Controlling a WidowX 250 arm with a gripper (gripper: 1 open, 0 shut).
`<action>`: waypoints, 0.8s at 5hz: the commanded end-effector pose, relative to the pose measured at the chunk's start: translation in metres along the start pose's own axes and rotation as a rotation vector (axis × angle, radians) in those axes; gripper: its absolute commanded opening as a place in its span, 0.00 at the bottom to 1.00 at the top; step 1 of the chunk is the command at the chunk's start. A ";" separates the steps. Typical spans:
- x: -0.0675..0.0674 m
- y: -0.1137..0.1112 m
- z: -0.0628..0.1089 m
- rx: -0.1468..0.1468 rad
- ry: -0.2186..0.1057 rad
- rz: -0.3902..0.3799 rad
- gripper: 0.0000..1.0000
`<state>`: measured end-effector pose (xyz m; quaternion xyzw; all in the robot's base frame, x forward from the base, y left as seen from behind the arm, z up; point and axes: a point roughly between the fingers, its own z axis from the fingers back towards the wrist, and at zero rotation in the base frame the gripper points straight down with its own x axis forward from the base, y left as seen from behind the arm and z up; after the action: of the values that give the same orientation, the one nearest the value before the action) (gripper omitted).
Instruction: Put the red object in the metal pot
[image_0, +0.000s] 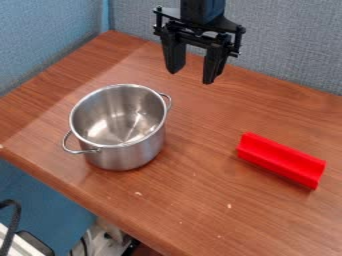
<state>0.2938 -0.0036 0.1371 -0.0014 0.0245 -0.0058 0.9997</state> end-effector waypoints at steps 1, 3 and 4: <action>-0.003 -0.002 -0.011 0.005 0.013 -0.010 1.00; 0.003 -0.053 -0.032 0.001 0.015 -0.182 1.00; 0.011 -0.081 -0.047 0.011 0.013 -0.162 1.00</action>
<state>0.2921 -0.0835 0.0760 0.0059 0.0589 -0.0873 0.9944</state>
